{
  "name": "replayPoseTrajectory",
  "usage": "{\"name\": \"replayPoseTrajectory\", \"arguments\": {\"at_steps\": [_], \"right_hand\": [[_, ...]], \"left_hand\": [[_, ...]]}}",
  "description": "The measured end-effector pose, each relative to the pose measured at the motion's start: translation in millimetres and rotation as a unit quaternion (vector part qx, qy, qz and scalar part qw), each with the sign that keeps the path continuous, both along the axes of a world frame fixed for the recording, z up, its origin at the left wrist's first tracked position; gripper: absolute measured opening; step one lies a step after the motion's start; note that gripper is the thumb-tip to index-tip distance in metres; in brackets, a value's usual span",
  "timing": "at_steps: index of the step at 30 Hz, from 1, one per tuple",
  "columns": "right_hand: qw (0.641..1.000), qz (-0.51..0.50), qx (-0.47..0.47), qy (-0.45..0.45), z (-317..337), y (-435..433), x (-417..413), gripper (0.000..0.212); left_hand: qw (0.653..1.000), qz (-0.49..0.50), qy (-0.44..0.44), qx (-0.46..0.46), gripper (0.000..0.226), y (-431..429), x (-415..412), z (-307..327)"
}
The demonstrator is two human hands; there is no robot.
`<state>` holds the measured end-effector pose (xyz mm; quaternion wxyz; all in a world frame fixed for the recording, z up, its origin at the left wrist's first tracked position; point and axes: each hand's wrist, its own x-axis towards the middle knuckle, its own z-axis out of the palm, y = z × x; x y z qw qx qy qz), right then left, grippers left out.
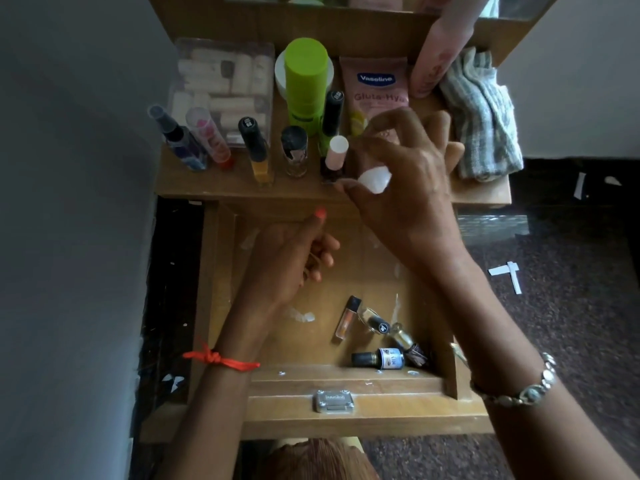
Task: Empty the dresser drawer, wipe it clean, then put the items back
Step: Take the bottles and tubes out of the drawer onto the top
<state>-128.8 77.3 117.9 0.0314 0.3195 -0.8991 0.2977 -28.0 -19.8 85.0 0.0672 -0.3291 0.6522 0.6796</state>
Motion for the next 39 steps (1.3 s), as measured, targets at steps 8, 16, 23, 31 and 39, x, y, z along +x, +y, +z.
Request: {"name": "replayPoseTrajectory", "arguments": {"at_steps": [8,16,23,31,39], "right_hand": [[0.971,0.042,-0.036,-0.232,-13.0,63.2,38.9,0.029],[0.893,0.12,0.213,-0.377,-70.7,90.8,52.2,0.047],[0.911,0.162,0.175,-0.338,-87.3,92.0,53.1,0.027],[0.944,0.053,0.035,-0.325,-60.1,100.0,46.1,0.011],[0.968,-0.093,-0.179,-0.149,18.7,70.4,-11.1,0.009]], "left_hand": [[0.947,-0.264,-0.129,-0.13,0.034,17.7,20.1,-49.7],[0.895,-0.277,-0.176,-0.303,0.023,56.1,22.4,-70.5],[0.885,-0.244,-0.136,-0.371,0.011,69.9,18.3,-73.4],[0.945,-0.164,-0.058,-0.277,0.013,59.5,6.2,-53.5],[0.967,-0.094,0.042,-0.235,0.019,50.3,-11.7,-26.0]]}}
